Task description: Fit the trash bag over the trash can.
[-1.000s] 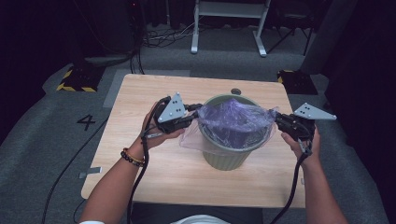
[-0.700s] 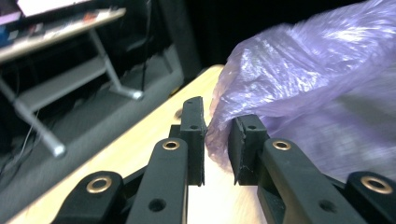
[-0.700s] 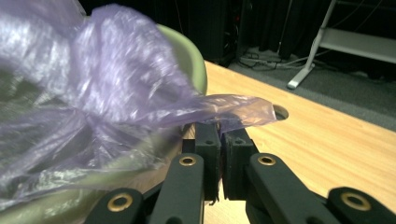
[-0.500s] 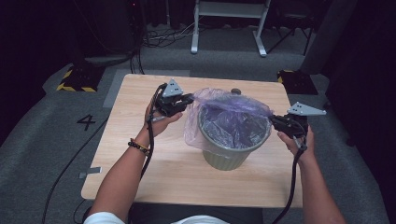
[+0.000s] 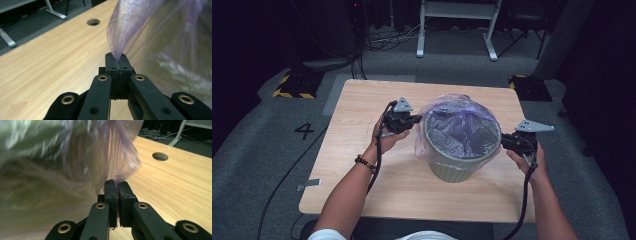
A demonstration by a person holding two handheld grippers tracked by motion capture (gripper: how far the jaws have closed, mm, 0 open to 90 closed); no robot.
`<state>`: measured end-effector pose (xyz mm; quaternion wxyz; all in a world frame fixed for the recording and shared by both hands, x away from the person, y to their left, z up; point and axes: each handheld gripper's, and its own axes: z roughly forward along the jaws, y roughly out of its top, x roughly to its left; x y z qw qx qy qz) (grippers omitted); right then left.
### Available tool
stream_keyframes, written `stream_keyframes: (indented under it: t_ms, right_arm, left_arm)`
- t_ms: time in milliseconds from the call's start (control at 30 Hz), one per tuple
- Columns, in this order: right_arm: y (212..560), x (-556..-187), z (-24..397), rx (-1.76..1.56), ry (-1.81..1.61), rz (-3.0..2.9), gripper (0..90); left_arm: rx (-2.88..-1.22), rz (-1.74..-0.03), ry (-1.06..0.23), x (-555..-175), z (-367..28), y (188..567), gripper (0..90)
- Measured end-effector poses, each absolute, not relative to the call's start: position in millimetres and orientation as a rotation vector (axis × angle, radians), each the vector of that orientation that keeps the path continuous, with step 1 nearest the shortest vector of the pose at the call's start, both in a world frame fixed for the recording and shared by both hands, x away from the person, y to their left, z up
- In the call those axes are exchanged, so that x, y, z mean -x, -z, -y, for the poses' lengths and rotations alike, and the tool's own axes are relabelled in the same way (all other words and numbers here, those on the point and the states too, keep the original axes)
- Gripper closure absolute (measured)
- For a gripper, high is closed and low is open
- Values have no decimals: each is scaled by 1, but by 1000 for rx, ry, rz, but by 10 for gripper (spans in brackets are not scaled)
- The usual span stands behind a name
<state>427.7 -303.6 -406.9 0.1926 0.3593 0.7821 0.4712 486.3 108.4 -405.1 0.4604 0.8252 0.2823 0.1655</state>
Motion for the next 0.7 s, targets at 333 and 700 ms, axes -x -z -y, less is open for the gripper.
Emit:
stream_keyframes:
  t_ms: [333, 700]
  right_arm:
    - [417, -410, 313, -1002, -1322, -2192, 862]
    - [408, -385, 327, -859, -1360, -2103, 562]
  left_arm:
    - [-2053, -689, -419, -471, -124, 418, 857]
    - [-1973, -580, -497, -425, -157, 408, 284]
